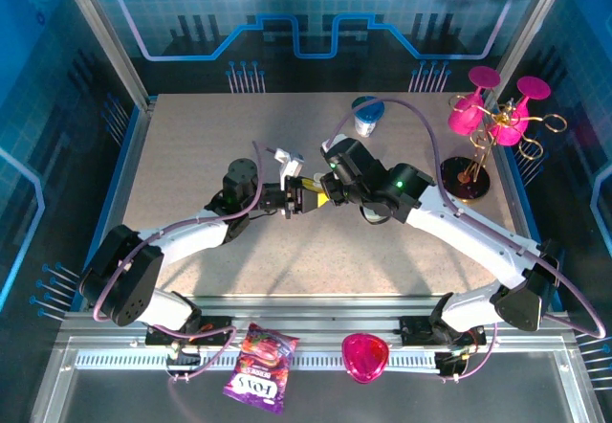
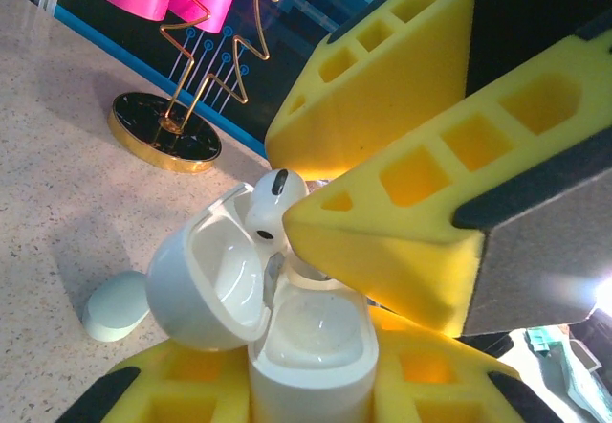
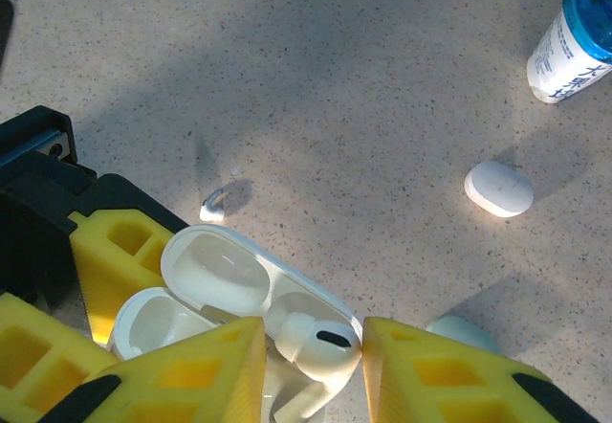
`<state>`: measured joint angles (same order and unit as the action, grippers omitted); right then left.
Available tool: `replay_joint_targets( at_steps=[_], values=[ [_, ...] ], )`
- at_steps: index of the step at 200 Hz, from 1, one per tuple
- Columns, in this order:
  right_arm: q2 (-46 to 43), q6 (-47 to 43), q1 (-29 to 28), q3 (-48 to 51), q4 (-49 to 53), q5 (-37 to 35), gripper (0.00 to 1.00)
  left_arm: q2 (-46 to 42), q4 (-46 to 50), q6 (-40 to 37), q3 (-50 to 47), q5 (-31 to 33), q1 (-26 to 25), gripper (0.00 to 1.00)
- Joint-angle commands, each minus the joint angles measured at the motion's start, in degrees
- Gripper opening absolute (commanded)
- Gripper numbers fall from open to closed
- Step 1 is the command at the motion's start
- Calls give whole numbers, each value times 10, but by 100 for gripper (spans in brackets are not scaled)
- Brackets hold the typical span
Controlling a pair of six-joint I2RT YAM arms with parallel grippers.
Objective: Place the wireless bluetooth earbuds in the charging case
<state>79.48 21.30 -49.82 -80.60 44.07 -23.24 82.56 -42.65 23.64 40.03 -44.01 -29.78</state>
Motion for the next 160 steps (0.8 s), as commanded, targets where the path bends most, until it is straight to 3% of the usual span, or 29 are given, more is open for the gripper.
replay_joint_targets(
  at_steps=[1,60,102,141,160],
  values=[
    [-13,-3,-7,9,-4,42,34,0,-34,-3,18,-4,2,14],
    [-80,-7,-6,49,-64,59,55,8,-86,-23,1,-5,2,14],
    [-150,13,9,106,-142,77,63,8,-133,-76,-23,-13,2,14],
    [-204,85,78,163,-191,152,65,-8,-149,-142,-46,-16,2,13],
    [-211,121,127,183,-202,228,57,-12,-178,-157,-58,-18,2,13]
  ],
)
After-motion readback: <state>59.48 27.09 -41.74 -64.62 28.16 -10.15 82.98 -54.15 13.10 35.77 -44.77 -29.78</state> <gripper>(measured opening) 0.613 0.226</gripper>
